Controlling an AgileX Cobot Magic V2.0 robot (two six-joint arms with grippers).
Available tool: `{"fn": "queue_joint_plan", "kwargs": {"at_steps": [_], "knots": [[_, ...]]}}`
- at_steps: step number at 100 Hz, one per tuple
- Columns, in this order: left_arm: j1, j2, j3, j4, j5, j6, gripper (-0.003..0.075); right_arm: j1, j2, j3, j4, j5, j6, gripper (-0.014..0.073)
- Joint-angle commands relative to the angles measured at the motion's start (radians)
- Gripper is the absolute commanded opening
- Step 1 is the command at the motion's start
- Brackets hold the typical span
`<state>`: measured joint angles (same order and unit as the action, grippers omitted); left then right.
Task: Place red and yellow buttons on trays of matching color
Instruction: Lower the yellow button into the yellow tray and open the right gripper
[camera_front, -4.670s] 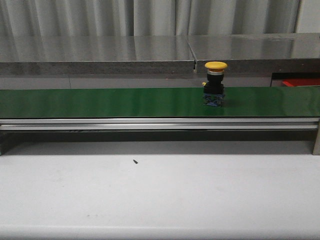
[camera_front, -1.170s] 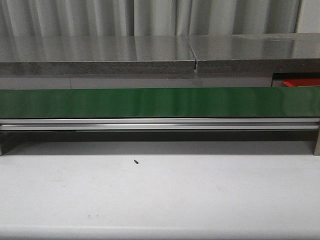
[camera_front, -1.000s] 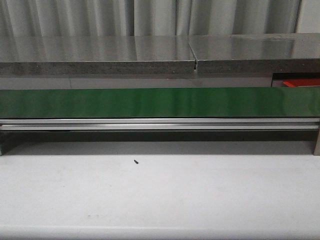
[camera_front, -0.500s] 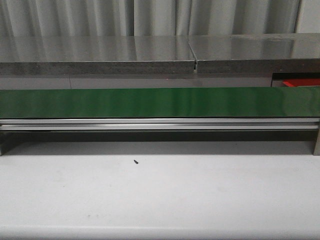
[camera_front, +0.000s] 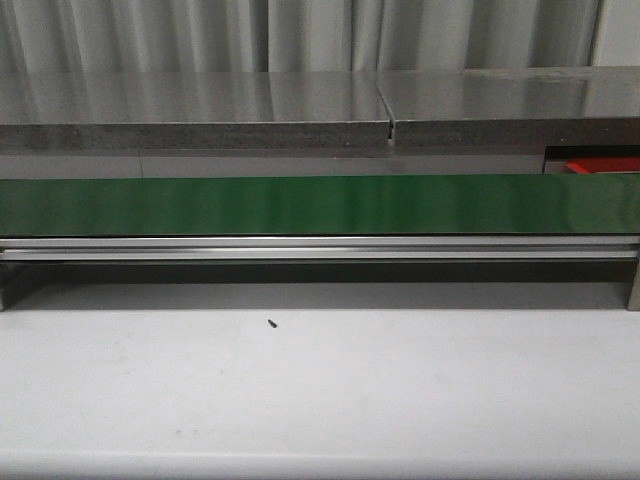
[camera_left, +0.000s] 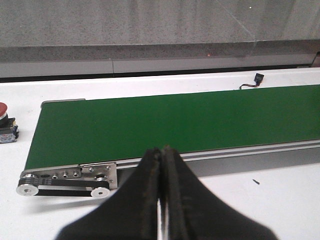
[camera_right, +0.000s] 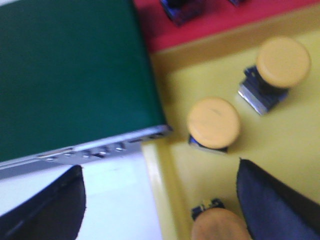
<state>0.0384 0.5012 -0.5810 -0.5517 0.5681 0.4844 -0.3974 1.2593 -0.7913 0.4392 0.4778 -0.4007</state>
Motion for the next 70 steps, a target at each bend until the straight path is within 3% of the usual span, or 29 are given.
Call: {"fn": "queue_joint_plan", "kwargs": {"at_steps": [1,21,38,47,70], "knots": [[-0.007,0.005,-0.026,-0.030,-0.067,-0.003,-0.0019,0.063,-0.116,-0.031,0.021,-0.042,-0.044,0.0614],[-0.007,0.005,-0.026,-0.030,-0.067,-0.003,-0.0019,0.213,-0.302,-0.029,0.021,0.009,-0.130,0.0614],[-0.007,0.005,-0.026,-0.030,-0.067,-0.003,-0.0019,0.243,-0.396,-0.026,0.018,0.085,-0.134,0.0559],[-0.007,0.005,-0.026,-0.030,-0.067,-0.003,-0.0019,0.243,-0.424,-0.026,0.011,0.114,-0.134,0.0423],[-0.007,0.005,-0.026,-0.030,-0.067,-0.003,-0.0019,0.243,-0.443,-0.026,0.011,0.122,-0.134,-0.0066]]}}
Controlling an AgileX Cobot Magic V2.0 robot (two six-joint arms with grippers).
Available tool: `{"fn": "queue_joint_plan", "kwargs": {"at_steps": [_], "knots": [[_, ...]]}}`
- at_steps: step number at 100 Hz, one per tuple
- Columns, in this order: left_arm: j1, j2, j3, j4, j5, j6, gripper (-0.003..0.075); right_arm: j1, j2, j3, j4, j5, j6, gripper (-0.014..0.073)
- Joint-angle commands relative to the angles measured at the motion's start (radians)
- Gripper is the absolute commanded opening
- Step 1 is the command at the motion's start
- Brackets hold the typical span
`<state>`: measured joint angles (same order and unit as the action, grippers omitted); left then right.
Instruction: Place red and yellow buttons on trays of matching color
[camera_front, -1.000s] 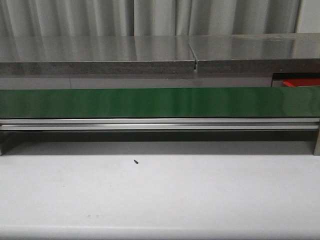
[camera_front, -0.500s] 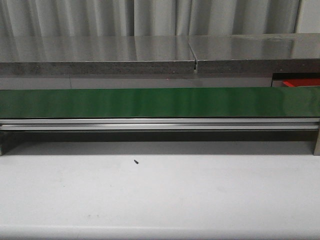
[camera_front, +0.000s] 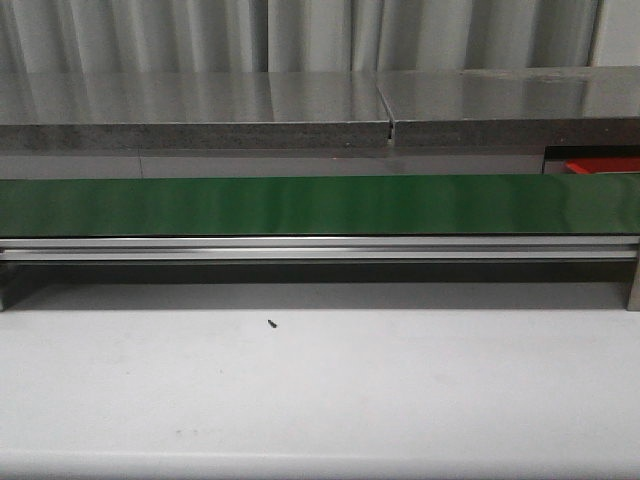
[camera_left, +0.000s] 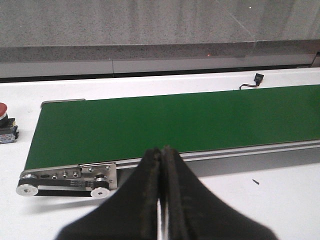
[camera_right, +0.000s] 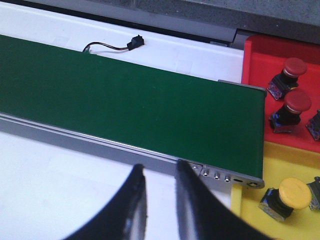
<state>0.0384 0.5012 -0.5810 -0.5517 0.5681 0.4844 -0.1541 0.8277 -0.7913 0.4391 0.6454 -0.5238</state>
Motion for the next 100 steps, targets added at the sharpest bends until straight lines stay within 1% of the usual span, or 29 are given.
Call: {"fn": "queue_joint_plan", "kwargs": {"at_steps": [1,85,90,95,100], "knots": [[-0.007,0.005,-0.026,-0.030,-0.067,-0.003,-0.0019,0.000,-0.012,-0.026,0.011,-0.046,-0.011,-0.0073],[-0.007,0.005,-0.026,-0.023,-0.082,-0.003,-0.0013,0.000,-0.012,-0.026,0.011,-0.045,-0.011,-0.0067],[-0.007,0.005,-0.026,-0.023,-0.086,-0.010,0.0013,0.000,-0.012,-0.026,0.011,-0.045,-0.011,-0.0067],[-0.007,0.005,-0.026,-0.023,-0.086,-0.014,0.0065,0.000,-0.012,-0.026,0.011,-0.045,-0.011,-0.0067],[-0.005,0.005,-0.026,-0.023,-0.086,-0.014,0.0158,0.000,-0.012,-0.026,0.011,-0.045,-0.011,-0.0067]]}}
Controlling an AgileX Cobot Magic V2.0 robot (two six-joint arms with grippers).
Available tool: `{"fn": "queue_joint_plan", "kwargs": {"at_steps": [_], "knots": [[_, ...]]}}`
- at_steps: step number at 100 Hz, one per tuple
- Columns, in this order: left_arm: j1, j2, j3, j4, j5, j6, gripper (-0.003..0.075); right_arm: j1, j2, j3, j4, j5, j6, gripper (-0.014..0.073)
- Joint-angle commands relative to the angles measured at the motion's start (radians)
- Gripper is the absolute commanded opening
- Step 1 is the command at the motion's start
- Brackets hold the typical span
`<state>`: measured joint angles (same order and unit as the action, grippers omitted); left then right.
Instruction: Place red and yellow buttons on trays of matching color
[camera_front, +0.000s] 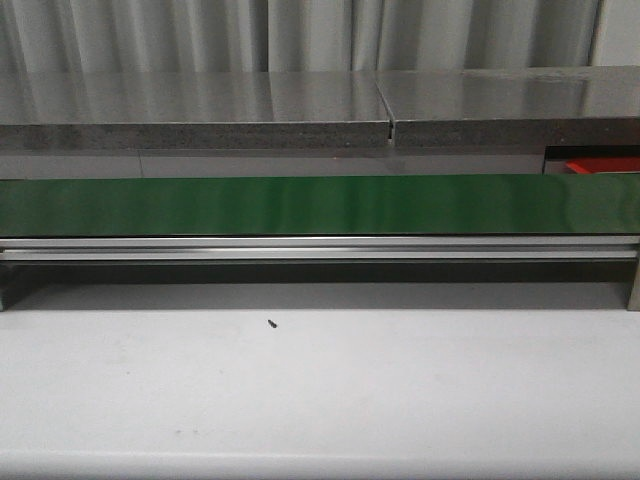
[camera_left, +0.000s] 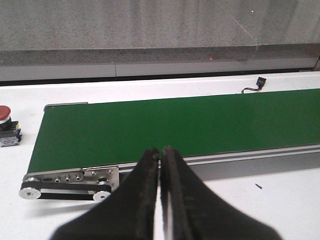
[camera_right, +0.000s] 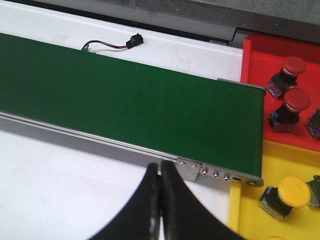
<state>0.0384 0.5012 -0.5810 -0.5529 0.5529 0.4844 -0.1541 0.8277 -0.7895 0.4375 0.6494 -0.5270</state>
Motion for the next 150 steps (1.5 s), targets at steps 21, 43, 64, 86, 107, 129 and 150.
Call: {"fn": "queue_joint_plan", "kwargs": {"at_steps": [21,43,64,86,107,129,150], "knots": [[0.010,0.007,-0.026,-0.016,-0.113,-0.014,0.0641,0.000,-0.012,-0.028,0.013,-0.049,-0.008,-0.0067],[0.063,0.103,-0.086,-0.008,-0.174,-0.074,0.0637,0.000,-0.012,-0.028,0.013,-0.049,-0.008,-0.0067],[0.171,0.397,-0.300,-0.005,-0.116,-0.093,0.0619,0.000,-0.012,-0.028,0.013,-0.050,-0.008,-0.0067],[0.285,0.764,-0.603,-0.009,-0.008,-0.147,0.0618,0.000,-0.012,-0.028,0.013,-0.050,-0.008,-0.0067],[0.365,1.124,-0.882,-0.066,0.173,-0.147,0.0618,0.000,-0.012,-0.028,0.013,-0.050,-0.008,-0.0067],[0.384,1.450,-1.152,-0.076,0.382,-0.197,0.0618,0.000,-0.012,-0.028,0.013,-0.050,-0.008,-0.0067],[0.383,1.559,-1.274,0.007,0.374,-0.306,0.0618,0.000,-0.012,-0.028,0.013,-0.050,-0.008,-0.0067]]}}
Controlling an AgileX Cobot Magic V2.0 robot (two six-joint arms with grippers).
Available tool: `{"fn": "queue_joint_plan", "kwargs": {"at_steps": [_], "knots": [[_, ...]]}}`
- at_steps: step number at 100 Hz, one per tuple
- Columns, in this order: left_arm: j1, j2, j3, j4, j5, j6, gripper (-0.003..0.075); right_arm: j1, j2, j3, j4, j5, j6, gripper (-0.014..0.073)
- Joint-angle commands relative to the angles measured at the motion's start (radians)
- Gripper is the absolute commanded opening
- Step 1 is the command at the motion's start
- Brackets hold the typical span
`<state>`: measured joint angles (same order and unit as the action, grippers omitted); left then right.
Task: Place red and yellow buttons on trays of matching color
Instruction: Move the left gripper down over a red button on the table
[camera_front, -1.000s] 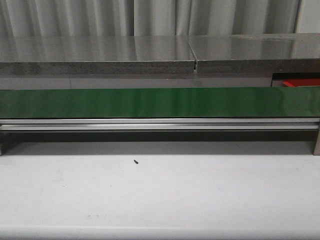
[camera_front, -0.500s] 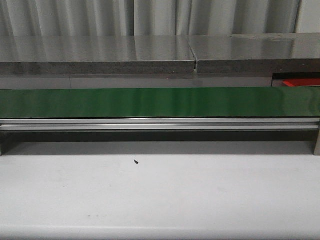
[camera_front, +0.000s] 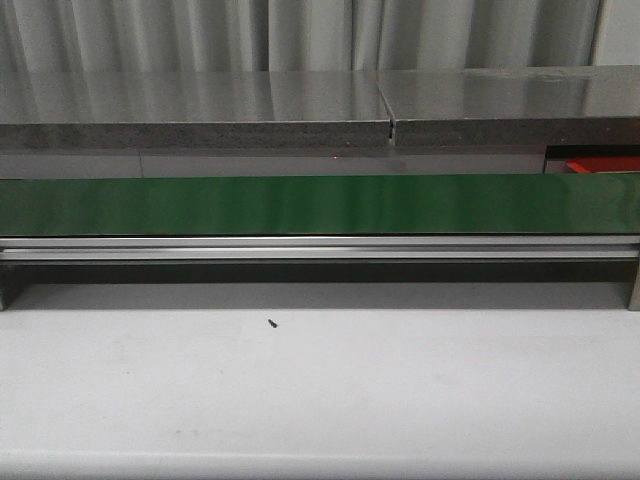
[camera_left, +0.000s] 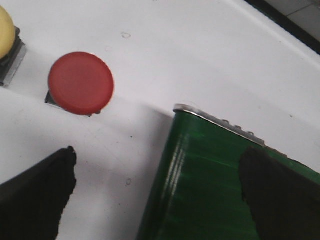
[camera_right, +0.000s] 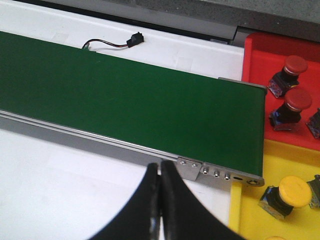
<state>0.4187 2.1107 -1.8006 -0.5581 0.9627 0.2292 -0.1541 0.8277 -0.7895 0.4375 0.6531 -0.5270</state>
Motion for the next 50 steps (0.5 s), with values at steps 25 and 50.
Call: {"fn": "queue_joint_plan", "kwargs": {"at_steps": [25,50], "knots": [[0.003,-0.046,-0.054,0.175,-0.097,-0.098,0.0618,0.000,-0.012,-0.028,0.013,-0.053,-0.008,-0.0067],[0.003,-0.034,-0.054,0.175,-0.193,-0.092,0.0618,0.000,-0.012,-0.028,0.013,-0.053,-0.008,-0.0067]]}}
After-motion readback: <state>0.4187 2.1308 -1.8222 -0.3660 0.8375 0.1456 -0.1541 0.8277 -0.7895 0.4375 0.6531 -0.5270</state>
